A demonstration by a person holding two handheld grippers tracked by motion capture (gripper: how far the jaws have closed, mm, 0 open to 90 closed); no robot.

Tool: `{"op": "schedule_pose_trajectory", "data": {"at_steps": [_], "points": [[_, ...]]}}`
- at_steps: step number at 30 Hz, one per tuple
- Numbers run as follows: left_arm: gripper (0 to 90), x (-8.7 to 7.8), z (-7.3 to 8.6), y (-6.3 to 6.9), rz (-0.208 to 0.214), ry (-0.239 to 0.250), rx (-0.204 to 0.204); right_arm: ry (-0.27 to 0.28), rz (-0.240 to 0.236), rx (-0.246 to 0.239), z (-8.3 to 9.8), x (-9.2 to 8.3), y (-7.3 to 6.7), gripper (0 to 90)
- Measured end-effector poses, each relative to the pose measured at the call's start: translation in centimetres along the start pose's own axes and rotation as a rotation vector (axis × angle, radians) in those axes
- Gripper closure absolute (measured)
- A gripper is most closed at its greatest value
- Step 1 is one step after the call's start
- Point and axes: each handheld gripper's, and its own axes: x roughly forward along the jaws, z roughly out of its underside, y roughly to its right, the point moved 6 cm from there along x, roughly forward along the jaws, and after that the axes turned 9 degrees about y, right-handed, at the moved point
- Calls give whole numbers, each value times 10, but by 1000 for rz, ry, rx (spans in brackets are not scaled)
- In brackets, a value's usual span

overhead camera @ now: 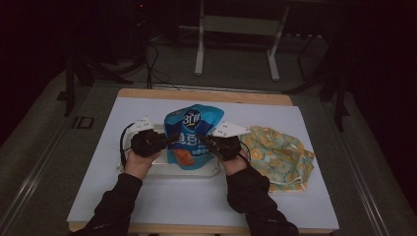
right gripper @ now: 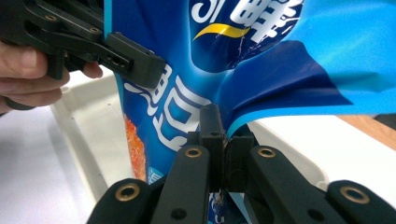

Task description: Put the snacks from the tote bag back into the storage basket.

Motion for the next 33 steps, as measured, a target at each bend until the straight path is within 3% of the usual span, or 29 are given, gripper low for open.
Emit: {"op": "schedule_pose_trajectory", "data": {"at_steps": [14,19,21,24,25,26,27,30,31,33], "points": [[823,-4,2,5,4,1,16,-3,-23,21,2,-7,0,864],[733,-5,5,5,9,-21,6,2,-26,42,-1,-9,3,755],[712,-6,5,5,13,-7,-7,0,-29,48,-2,-10,4,690],[644,-7,4,5,12,-6,-11,-3,-36,44,-2,-10,4,628],[601,-8,3,5,2,-6,-5,-10,-40,38,-2,-11,4,544],[601,-8,2,6,-2,-4,-4,-10,-40,38,-2,-11,4,544],[532,-9,1,6,-2,-5,-5,-21,-41,37,-1,-11,5,473],[491,-9,-1,8,6,-5,-2,-19,-42,36,-1,-11,5,440],[316,-9,-2,9,20,-13,-2,-11,-52,47,-1,-13,6,353],[151,-8,-2,11,38,-18,3,-1,-60,71,-1,-14,8,292]]}}
